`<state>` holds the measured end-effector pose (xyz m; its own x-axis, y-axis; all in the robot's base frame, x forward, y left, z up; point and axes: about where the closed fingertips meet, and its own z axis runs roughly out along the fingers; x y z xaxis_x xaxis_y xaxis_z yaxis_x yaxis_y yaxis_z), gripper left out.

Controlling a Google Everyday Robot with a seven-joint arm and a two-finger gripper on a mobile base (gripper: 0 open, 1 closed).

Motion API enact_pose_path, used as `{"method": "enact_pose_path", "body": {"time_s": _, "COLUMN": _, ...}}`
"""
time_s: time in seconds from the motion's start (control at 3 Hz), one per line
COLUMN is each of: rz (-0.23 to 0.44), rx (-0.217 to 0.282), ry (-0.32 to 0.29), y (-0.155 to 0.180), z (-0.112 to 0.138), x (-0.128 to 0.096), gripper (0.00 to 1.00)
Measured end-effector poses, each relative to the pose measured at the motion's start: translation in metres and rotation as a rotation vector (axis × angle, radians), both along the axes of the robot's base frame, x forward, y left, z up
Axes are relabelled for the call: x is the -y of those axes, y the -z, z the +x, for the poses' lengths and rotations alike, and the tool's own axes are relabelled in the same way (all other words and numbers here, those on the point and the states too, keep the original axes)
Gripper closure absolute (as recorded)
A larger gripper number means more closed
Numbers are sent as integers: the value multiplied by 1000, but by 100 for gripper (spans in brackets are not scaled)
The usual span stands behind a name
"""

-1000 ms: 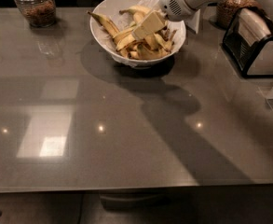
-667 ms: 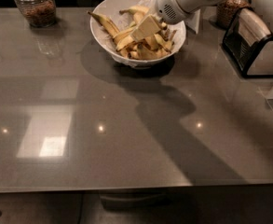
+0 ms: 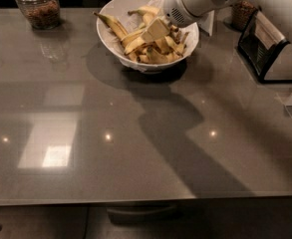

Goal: Pick banana from white bowl

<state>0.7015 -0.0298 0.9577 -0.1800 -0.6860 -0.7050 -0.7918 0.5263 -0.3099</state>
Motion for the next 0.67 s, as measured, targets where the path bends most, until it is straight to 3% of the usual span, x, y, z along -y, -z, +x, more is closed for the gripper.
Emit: {"method": "enact_pose_path", "body": {"time_s": 0.67, "rz": -19, "rx": 25, "ry": 37, "y": 2, "z": 12, "x": 4, "gripper": 43}}
